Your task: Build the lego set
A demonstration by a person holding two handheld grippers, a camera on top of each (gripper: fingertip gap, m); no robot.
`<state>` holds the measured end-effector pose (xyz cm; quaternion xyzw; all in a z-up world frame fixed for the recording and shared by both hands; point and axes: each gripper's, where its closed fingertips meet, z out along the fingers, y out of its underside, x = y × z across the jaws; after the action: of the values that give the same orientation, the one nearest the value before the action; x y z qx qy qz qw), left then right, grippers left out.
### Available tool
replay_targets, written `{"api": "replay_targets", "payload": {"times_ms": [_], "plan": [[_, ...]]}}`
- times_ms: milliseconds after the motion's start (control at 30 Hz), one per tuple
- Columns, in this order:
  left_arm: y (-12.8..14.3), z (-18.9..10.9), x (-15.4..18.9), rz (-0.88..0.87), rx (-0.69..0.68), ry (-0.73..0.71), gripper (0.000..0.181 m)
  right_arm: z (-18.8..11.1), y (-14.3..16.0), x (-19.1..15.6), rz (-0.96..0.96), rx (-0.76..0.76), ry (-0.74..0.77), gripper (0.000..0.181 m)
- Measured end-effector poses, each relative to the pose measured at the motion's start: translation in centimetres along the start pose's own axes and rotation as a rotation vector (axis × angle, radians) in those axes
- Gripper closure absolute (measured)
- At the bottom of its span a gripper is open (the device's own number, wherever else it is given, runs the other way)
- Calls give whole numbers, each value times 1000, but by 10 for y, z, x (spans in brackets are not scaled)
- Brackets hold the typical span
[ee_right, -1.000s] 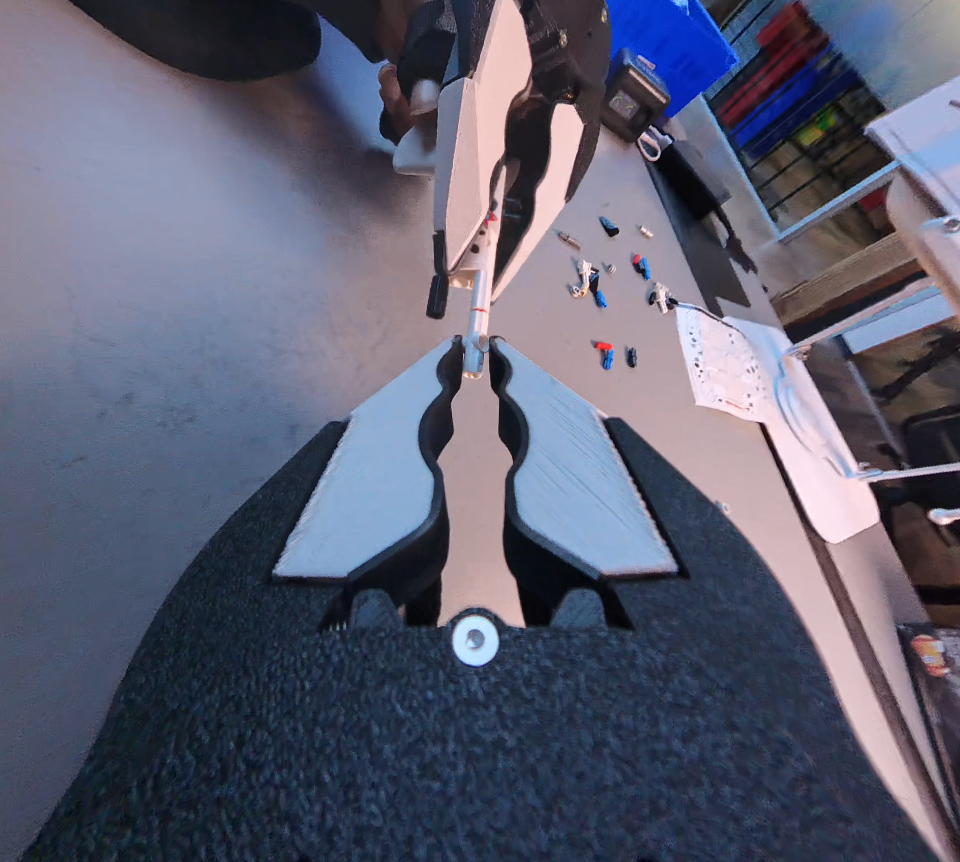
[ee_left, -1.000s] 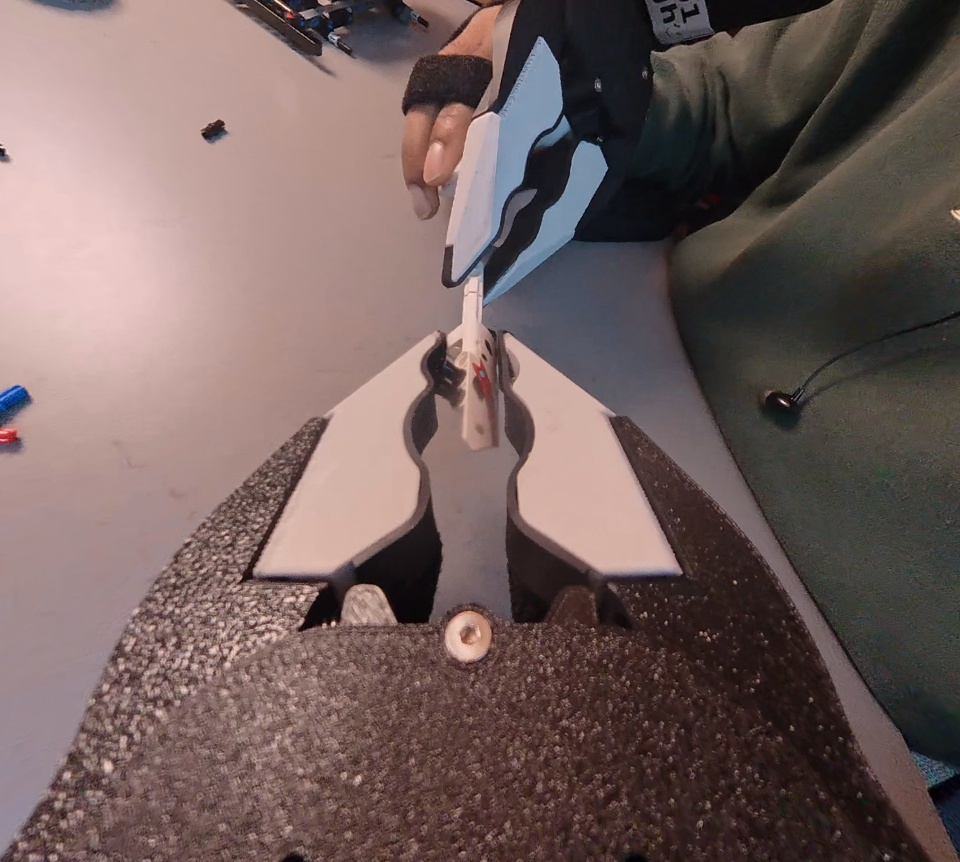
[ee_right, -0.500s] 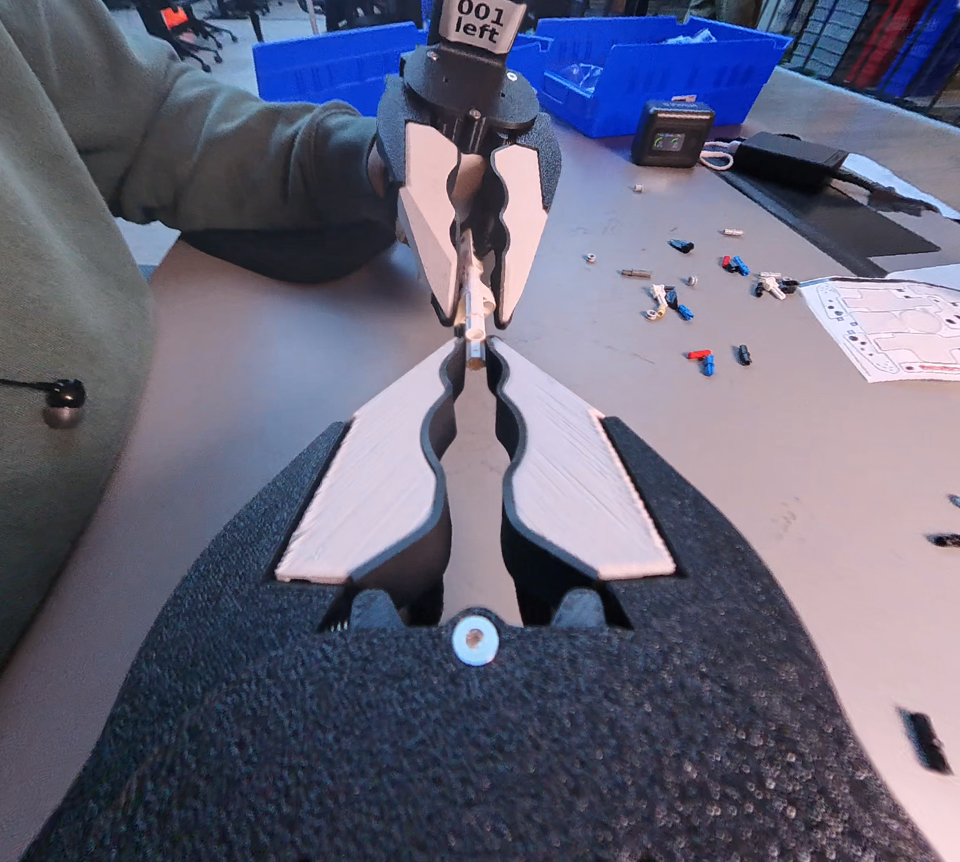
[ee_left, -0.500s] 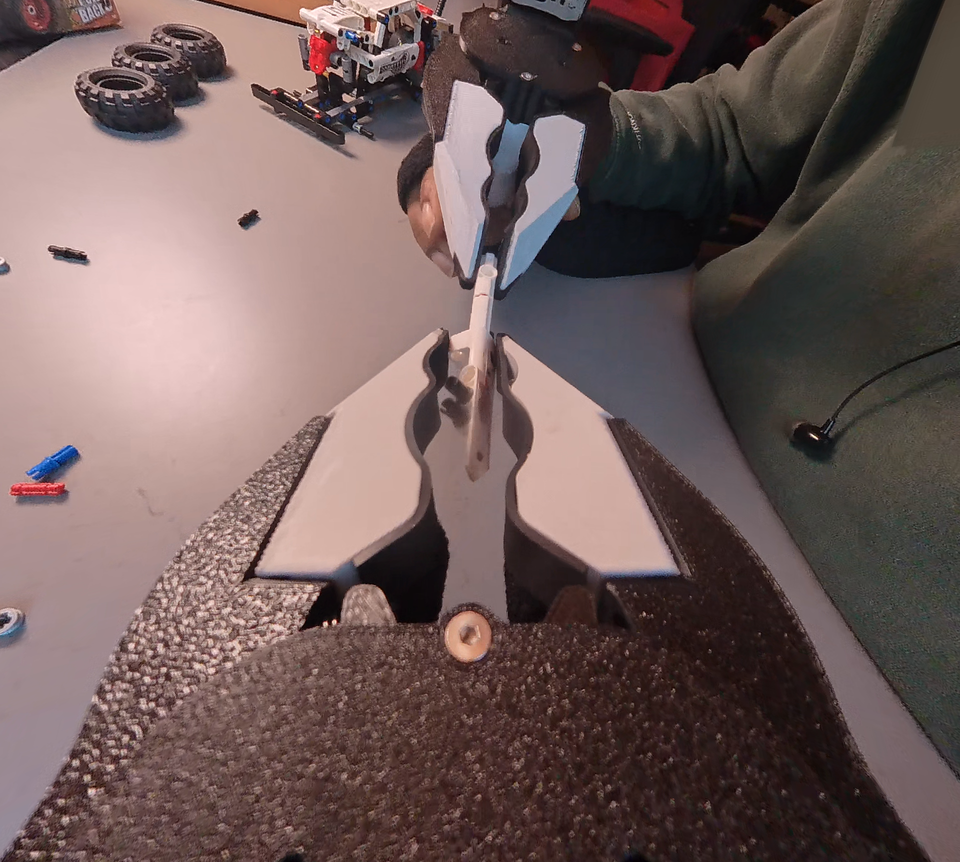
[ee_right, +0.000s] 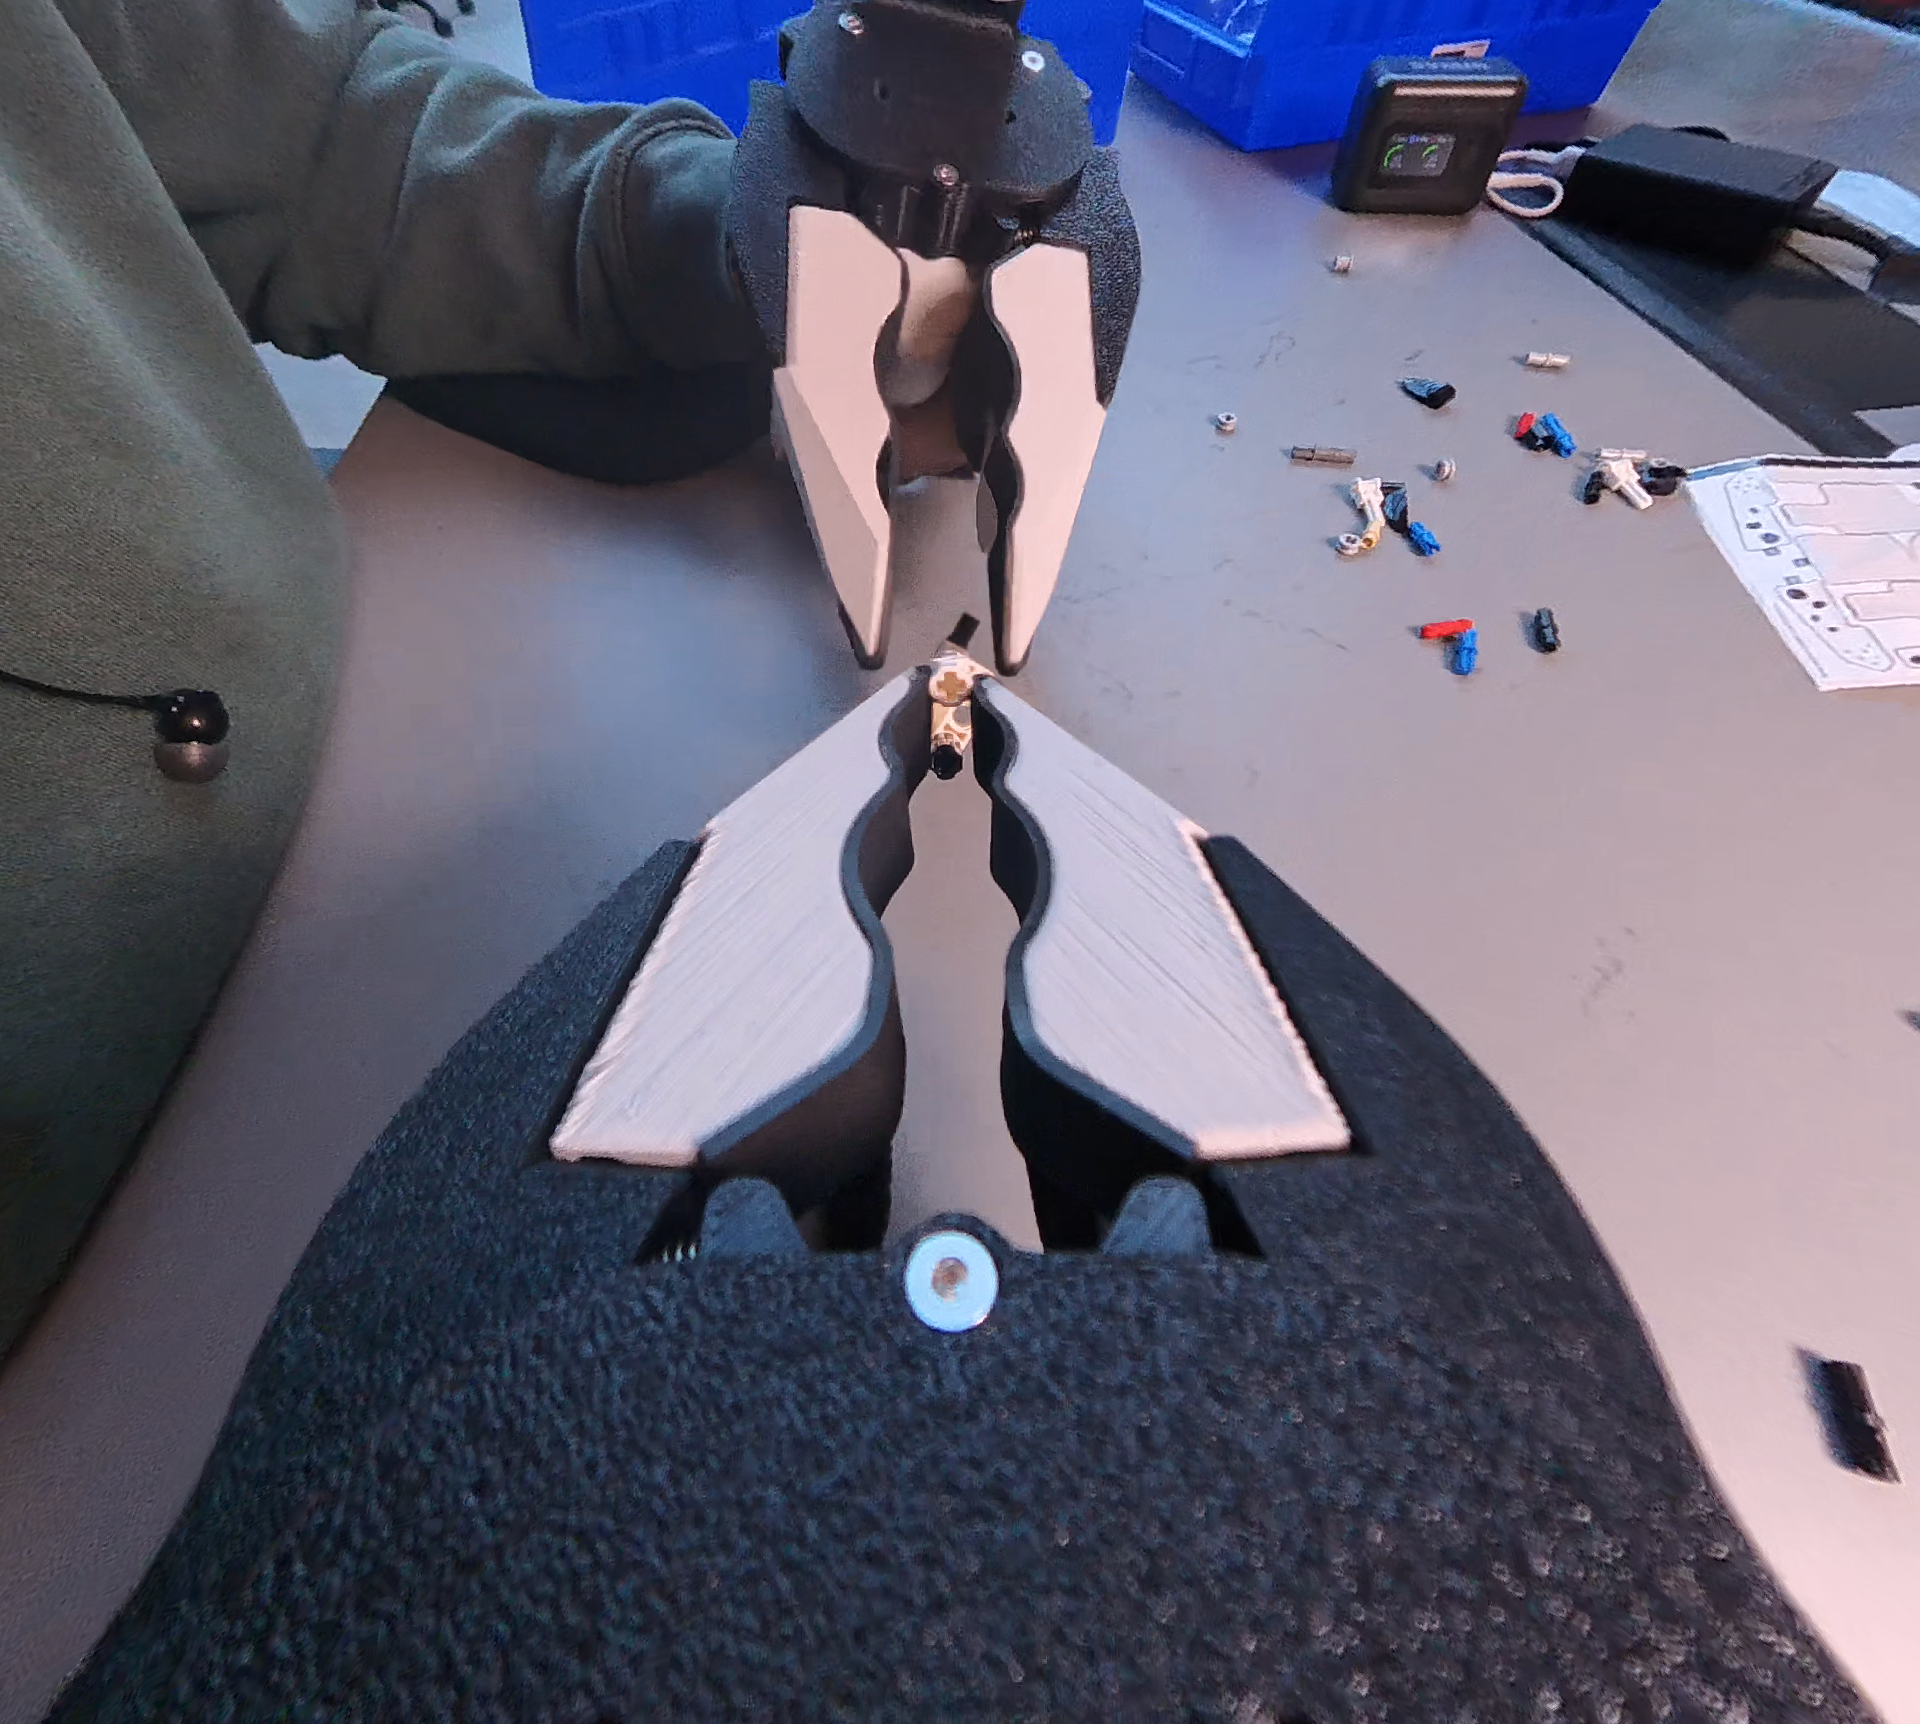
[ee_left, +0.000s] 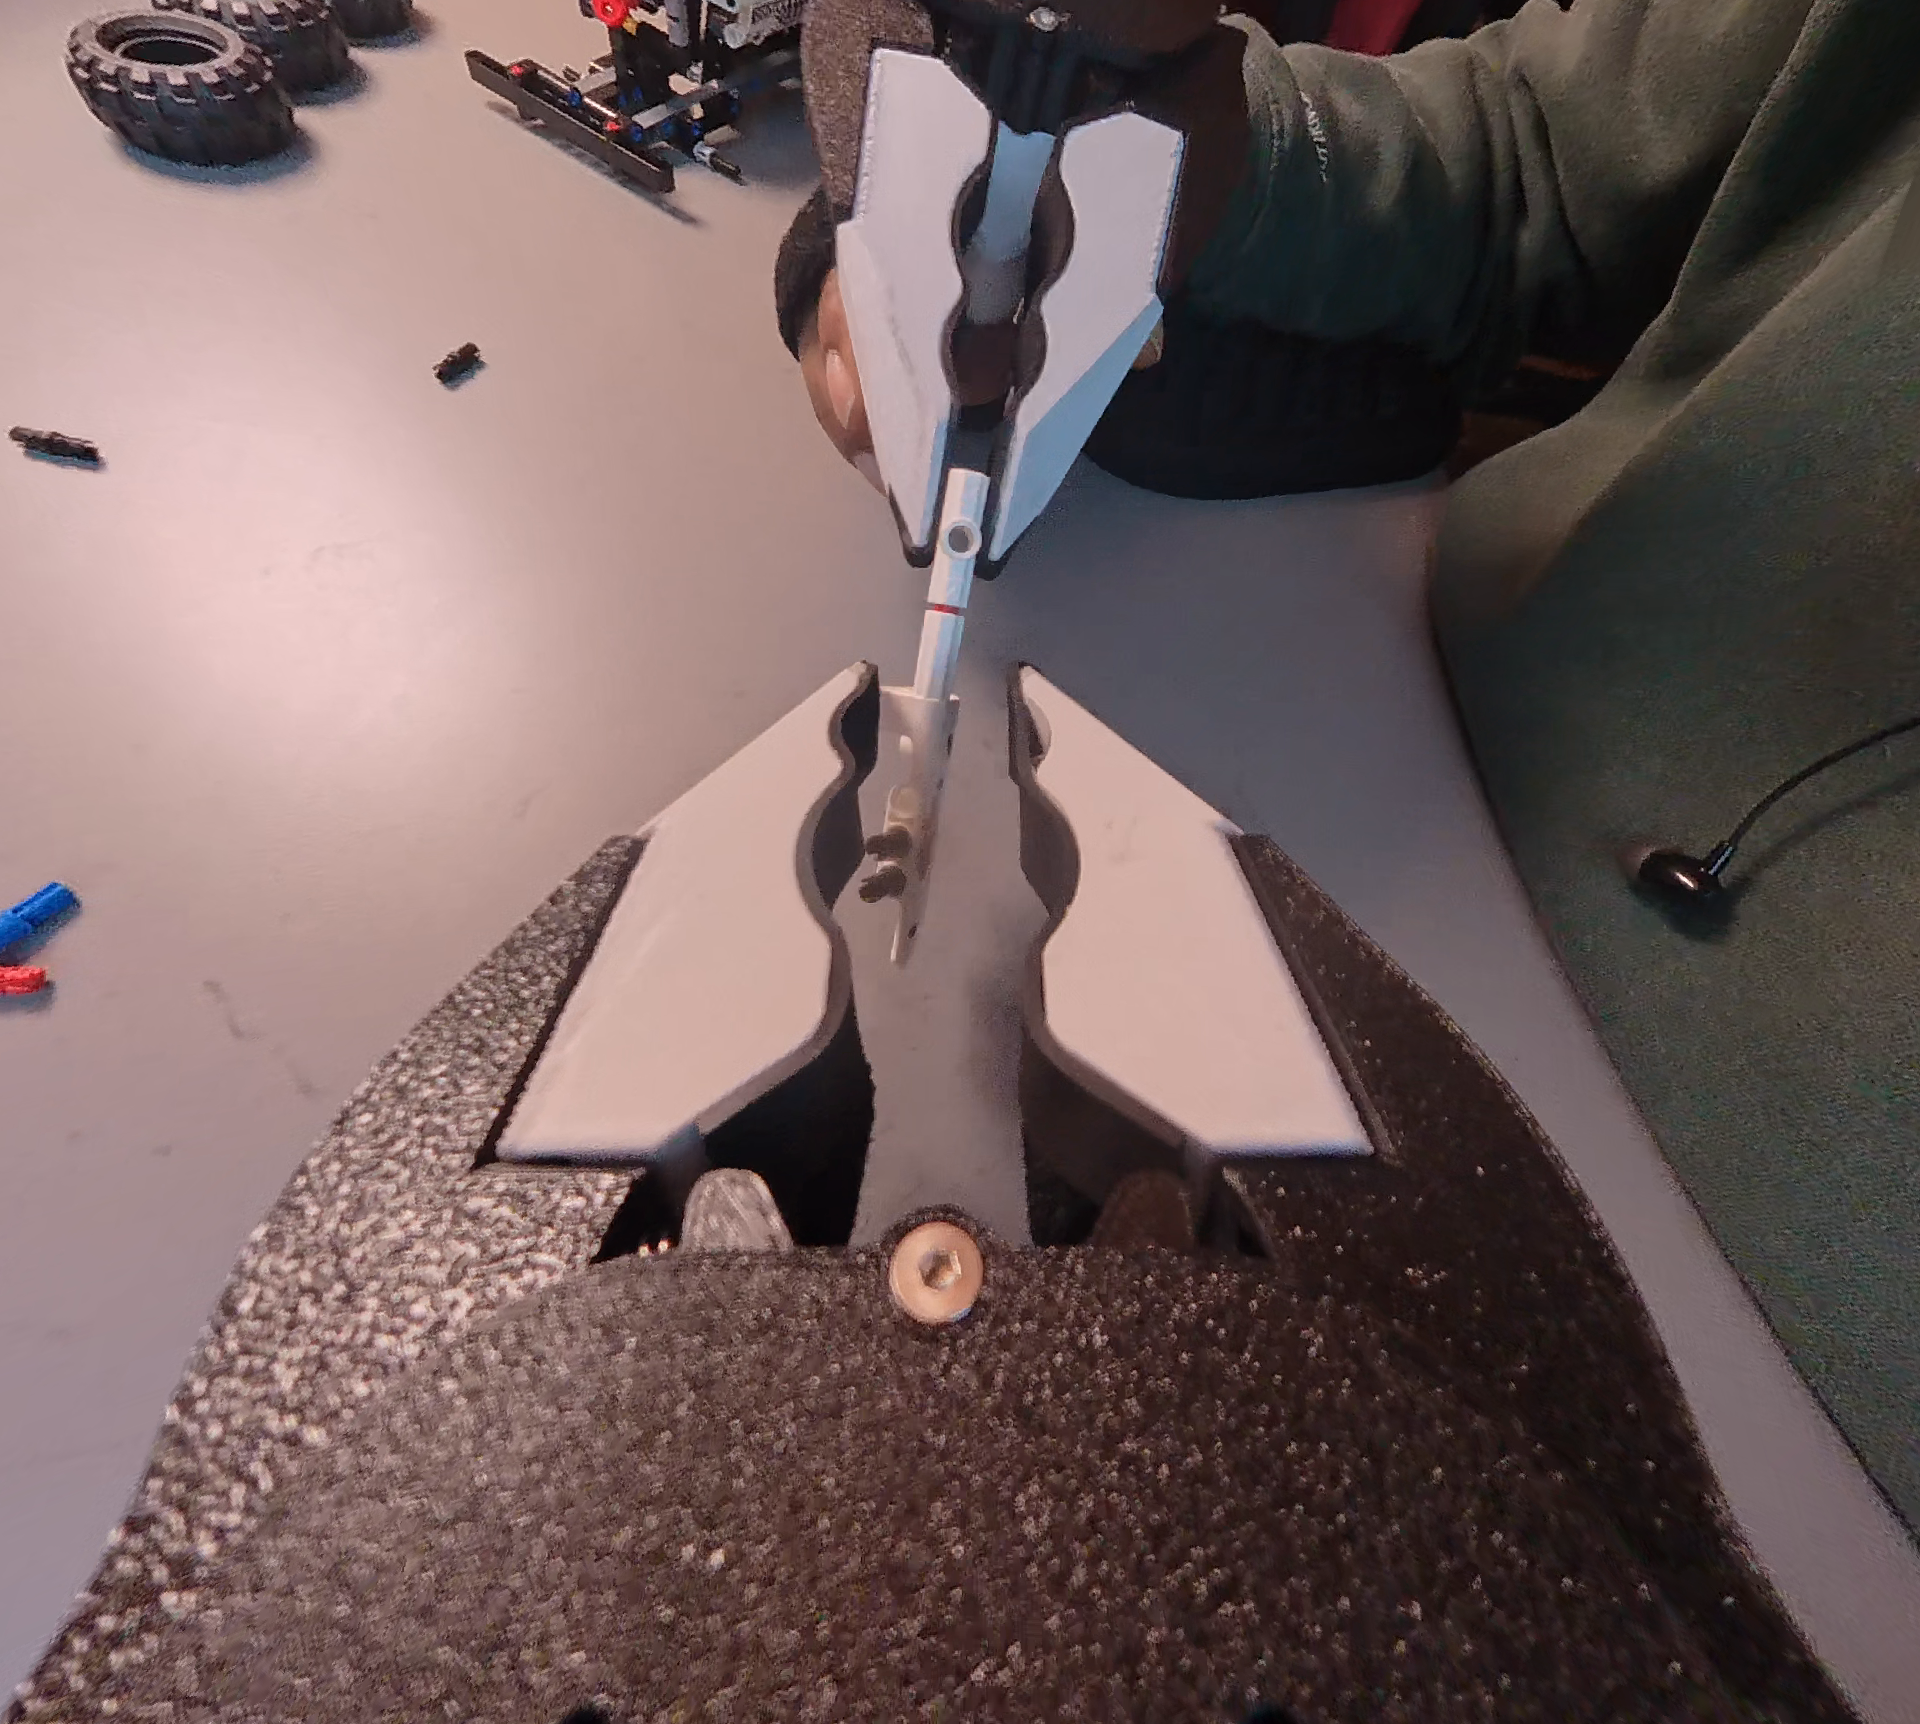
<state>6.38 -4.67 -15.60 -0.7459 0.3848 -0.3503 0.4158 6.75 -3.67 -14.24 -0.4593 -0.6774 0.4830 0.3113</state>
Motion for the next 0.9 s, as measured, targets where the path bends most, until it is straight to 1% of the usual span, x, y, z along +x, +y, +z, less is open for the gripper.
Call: {"api": "replay_targets", "payload": {"times_ms": [100, 200, 300, 433, 567, 733, 900], "plan": [[1, 5, -1, 63, -20, -43, 175, 2, 3, -1, 25, -12, -14, 175], [9, 10, -2, 77, -66, -50, 175, 5, 9, -1, 35, -45, -16, 175], [10, 11, -3, 92, -77, -69, 175, 6, 11, 0, 63, -48, -23, 175], [18, 17, -4, 87, -111, -58, 175, 9, 16, -2, 63, -83, -34, 175], [19, 19, -5, 75, -133, -49, 176, 8, 20, 0, 81, -105, -42, 175], [30, 25, -9, 74, -206, -56, 177, 11, 35, 2, 45, -200, -34, 176], [32, 26, -10, 75, -222, -52, 177, 12, 39, 1, 34, -224, -42, 176]]}}
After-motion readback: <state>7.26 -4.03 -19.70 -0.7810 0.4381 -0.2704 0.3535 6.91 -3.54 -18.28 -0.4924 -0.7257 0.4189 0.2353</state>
